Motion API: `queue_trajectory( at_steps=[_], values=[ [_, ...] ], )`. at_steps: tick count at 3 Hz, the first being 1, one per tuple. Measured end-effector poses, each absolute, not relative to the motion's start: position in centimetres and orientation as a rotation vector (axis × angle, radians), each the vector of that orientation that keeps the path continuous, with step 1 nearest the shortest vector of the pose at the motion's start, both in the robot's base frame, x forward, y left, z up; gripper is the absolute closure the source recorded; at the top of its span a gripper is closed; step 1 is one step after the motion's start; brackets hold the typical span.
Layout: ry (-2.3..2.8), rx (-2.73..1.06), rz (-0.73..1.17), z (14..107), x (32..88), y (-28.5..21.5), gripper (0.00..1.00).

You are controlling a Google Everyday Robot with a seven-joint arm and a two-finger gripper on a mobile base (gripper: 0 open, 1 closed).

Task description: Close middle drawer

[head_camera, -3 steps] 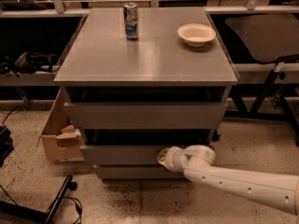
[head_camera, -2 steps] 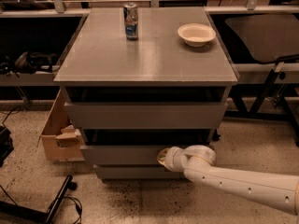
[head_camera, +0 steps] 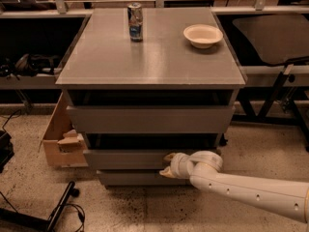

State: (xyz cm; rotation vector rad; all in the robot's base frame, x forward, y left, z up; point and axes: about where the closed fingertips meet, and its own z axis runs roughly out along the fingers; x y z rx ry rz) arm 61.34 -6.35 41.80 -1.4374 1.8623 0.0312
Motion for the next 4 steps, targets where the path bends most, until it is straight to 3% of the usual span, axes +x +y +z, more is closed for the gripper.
queue_trajectory(
  at_steps=[1, 2, 3, 4],
  values=[
    [1.862, -1.437, 0.031, 41.8, 61.34, -6.35, 0.0],
    [1.862, -1.437, 0.031, 41.8, 61.34, -6.35, 0.0],
    [1.862, -1.437, 0.031, 41.8, 61.34, -6.35, 0.16],
    [1.862, -1.438, 0.031, 41.83, 60.89, -6.33, 0.41]
  ],
)
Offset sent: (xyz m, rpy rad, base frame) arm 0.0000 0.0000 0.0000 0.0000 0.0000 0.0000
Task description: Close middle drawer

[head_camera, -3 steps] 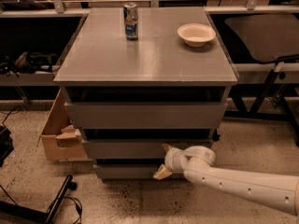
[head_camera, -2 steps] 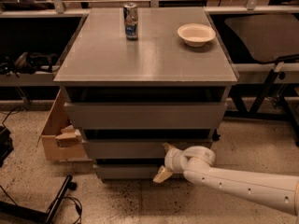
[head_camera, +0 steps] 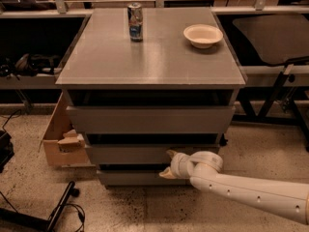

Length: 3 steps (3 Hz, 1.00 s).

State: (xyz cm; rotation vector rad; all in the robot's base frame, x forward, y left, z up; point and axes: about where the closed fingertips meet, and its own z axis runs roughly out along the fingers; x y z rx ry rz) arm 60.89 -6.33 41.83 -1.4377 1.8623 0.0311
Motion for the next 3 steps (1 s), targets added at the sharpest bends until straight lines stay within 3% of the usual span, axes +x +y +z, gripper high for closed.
queue_trajectory(
  at_steps=[1, 2, 3],
  values=[
    [1.871, -1.477, -0.02, 43.5, 58.0, -7.9, 0.62],
    [1.909, -1.591, -0.128, 46.7, 51.1, -11.8, 0.87],
    [1.935, -1.789, -0.188, 48.8, 43.4, -15.1, 1.0]
  ],
)
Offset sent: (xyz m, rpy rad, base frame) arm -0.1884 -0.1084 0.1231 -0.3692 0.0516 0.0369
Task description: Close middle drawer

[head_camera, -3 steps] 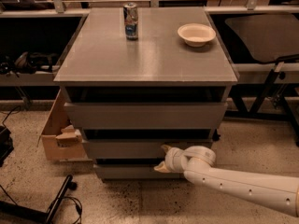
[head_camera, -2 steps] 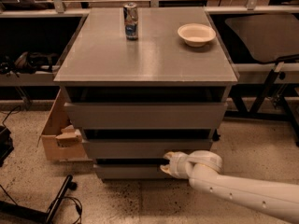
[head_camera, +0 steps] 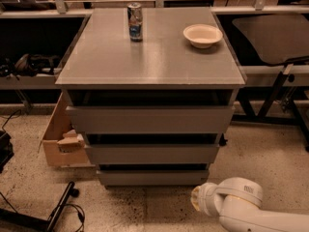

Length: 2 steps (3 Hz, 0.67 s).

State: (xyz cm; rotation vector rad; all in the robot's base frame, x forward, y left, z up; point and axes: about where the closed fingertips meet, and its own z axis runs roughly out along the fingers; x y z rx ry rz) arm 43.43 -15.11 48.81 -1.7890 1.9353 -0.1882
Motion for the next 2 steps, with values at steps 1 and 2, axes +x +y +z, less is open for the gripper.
queue_trajectory(
  at_steps=[1, 2],
  values=[
    [1.999, -1.873, -0.367, 53.7, 42.4, -19.5, 1.0],
    [2.046, -1.83, -0.676, 64.4, 46.2, -24.2, 1.0]
  ],
)
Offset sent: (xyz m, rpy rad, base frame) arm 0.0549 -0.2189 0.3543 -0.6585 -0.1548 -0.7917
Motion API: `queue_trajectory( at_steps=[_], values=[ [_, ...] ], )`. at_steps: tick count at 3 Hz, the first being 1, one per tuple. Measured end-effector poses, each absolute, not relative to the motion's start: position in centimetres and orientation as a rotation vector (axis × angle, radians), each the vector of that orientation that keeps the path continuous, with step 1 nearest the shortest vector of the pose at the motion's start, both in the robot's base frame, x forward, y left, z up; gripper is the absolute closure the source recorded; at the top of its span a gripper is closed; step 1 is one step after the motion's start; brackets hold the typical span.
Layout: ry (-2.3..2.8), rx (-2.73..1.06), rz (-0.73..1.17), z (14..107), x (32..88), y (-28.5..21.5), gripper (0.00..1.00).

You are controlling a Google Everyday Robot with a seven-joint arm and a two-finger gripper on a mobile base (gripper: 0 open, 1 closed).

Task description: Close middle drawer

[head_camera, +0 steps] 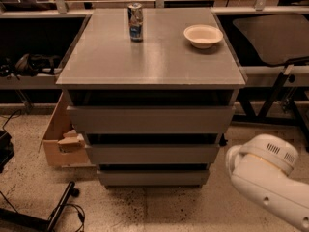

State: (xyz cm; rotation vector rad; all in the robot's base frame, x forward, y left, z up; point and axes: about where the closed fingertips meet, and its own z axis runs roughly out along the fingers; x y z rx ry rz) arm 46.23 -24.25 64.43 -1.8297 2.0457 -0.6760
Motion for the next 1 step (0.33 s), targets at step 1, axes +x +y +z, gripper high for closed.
queue_trajectory(
  at_steps=[1],
  values=[
    [2.084, -1.768, -0.792, 69.03, 47.54, -25.91, 0.82]
  ],
)
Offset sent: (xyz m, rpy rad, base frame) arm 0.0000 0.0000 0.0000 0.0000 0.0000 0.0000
